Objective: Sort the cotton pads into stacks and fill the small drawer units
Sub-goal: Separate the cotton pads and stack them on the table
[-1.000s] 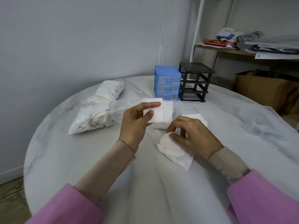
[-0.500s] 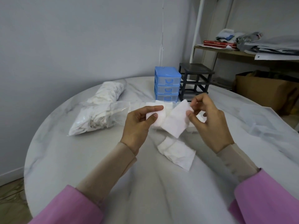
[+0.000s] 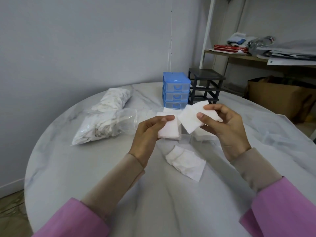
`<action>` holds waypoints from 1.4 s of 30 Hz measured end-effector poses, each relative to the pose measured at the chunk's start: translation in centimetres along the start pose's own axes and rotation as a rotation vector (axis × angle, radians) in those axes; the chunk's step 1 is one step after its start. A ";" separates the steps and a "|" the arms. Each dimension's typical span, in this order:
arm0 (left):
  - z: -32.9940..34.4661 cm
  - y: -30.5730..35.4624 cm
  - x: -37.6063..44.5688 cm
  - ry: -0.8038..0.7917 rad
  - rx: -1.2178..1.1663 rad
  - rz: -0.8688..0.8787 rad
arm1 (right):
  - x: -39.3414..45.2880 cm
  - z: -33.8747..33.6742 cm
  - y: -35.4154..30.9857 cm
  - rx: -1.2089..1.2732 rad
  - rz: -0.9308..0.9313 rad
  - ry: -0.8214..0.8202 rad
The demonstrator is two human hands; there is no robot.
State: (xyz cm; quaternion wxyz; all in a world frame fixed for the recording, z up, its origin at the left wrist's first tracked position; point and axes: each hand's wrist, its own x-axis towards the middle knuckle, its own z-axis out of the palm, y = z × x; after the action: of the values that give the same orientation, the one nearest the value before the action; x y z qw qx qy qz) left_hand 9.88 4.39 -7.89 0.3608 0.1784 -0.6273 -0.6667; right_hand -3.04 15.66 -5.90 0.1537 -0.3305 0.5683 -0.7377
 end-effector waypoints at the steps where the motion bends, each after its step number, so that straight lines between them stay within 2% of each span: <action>1: 0.0 -0.1 0.0 -0.019 0.003 0.013 | 0.0 0.0 0.0 0.019 0.011 0.014; 4: 0.0 -0.4 -0.1 -0.048 0.053 0.051 | 0.1 0.0 0.2 0.082 0.074 0.053; 7: 0.1 -0.7 -0.1 -0.050 -0.004 0.016 | 0.2 -0.1 0.1 0.195 0.174 0.054; 13: 0.2 -1.0 0.3 -0.042 -0.100 -0.060 | 0.0 0.4 -0.1 0.352 0.307 -0.089; 17: 0.0 -0.9 0.4 -0.040 -0.150 -0.100 | -0.4 0.6 0.0 0.289 0.289 -0.149; 28: 0.3 -0.7 0.1 -0.124 -0.139 -0.074 | -0.6 0.8 1.2 0.024 0.296 -0.150; 42: 0.5 -0.2 0.2 -0.134 -0.251 -0.140 | -0.9 1.2 1.8 -0.108 0.200 -0.124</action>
State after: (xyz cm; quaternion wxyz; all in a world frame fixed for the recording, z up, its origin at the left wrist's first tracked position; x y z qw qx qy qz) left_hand 9.31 4.56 -8.00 0.2900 0.1304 -0.5477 -0.7739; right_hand -1.90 14.77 -7.72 0.2434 -0.3250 0.6267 -0.6651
